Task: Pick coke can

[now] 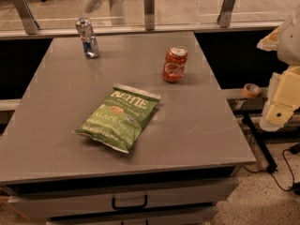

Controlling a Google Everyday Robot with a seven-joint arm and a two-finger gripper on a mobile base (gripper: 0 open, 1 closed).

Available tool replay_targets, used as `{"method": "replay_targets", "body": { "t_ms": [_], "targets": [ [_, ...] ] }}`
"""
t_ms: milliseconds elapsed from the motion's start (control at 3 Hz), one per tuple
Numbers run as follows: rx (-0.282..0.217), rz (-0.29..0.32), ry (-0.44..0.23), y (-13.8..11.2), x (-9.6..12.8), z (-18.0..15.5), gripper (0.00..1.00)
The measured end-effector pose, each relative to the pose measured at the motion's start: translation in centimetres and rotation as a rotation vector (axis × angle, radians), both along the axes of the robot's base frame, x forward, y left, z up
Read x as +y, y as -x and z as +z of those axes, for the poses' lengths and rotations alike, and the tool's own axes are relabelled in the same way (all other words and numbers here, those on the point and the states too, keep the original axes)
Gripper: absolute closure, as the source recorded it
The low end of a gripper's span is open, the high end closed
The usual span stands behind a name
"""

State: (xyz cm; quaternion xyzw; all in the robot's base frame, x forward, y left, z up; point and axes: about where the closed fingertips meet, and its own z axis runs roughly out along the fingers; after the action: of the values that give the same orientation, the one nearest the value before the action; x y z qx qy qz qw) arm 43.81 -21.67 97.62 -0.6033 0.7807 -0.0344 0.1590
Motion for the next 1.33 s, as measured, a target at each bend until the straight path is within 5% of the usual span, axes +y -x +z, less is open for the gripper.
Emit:
{"method": "replay_targets", "body": {
  "t_ms": [333, 667, 1333],
  "targets": [
    [0.0, 0.0, 0.0, 0.0, 0.0, 0.0, 0.0],
    [-0.014, -0.028, -0.098, -1.0, 0.5, -0.9, 0.0],
    [-0.134, -0.034, -0.562, -10.1, 2.8, -5.0, 0.0]
  ]
}}
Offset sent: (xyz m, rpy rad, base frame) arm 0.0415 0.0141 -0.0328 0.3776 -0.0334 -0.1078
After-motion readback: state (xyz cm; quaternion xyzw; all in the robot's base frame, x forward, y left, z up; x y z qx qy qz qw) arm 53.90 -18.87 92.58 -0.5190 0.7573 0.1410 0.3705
